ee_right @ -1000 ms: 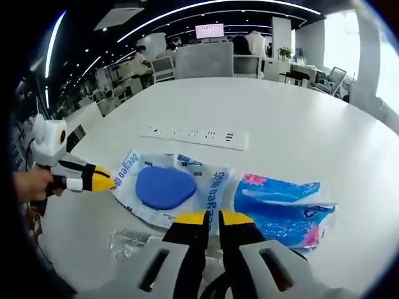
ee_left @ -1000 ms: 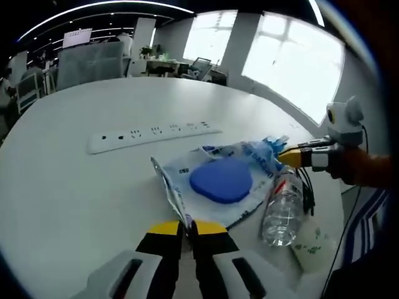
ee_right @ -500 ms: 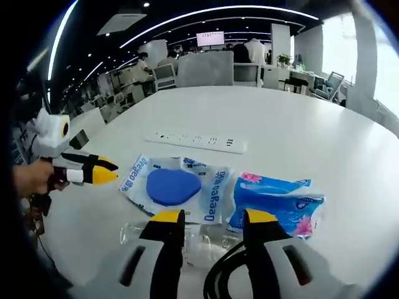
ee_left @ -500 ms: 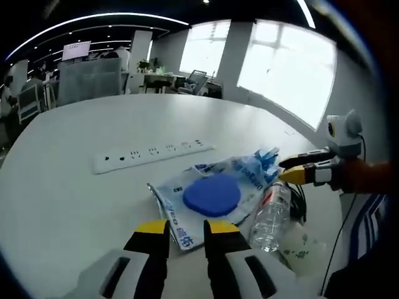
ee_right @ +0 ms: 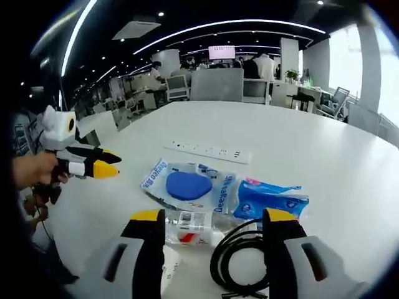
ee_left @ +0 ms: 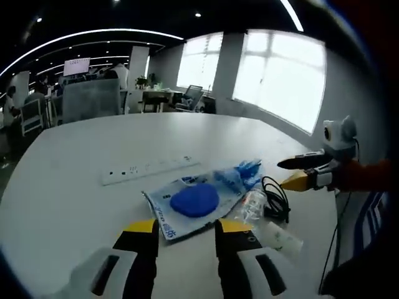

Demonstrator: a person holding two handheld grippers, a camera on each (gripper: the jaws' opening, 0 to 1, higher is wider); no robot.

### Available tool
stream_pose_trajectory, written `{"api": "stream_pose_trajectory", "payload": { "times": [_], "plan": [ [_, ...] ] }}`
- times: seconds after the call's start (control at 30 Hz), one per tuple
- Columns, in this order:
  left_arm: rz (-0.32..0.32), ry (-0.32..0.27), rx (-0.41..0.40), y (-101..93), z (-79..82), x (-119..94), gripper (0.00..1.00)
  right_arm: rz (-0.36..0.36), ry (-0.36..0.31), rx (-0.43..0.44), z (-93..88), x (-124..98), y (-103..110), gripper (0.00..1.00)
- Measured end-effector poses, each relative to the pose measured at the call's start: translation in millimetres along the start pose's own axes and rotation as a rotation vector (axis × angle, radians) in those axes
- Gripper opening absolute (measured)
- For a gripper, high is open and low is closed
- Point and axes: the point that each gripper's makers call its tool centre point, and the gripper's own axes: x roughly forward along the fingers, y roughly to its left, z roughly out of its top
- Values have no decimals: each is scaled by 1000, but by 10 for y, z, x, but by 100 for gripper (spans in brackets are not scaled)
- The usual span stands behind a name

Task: Arrange the tabletop items into an orderly group along one side of the table until the central work area is clear of visible clutter.

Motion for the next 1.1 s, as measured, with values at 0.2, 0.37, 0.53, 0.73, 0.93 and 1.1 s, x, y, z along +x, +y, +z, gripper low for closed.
{"api": "stream_pose_trajectory", "payload": {
  "times": [0.2, 0.37, 0.53, 0.73, 0.93, 1.1],
  "plan": [
    [-9, -4, 27, -180, 5, -198, 52, 3, -29, -55, -54, -194, 58, 70],
    [-28, -18, 46, -285, -29, -345, 58, -5, -57, -84, -91, -367, 79, 79],
    [-28, -62, 22, -342, -42, -529, 65, 8, -80, -87, -112, -522, 124, 88],
    [12, -87, 15, -234, -110, -758, 75, 0, -114, -81, -144, -709, 127, 95],
    [35, -91, -19, -257, -199, -958, 82, -11, -111, -87, -236, -867, 90, 100],
    [32, -95, 24, -248, -235, -1037, 90, -27, -109, -74, -291, -976, 37, 100]
  ]
}}
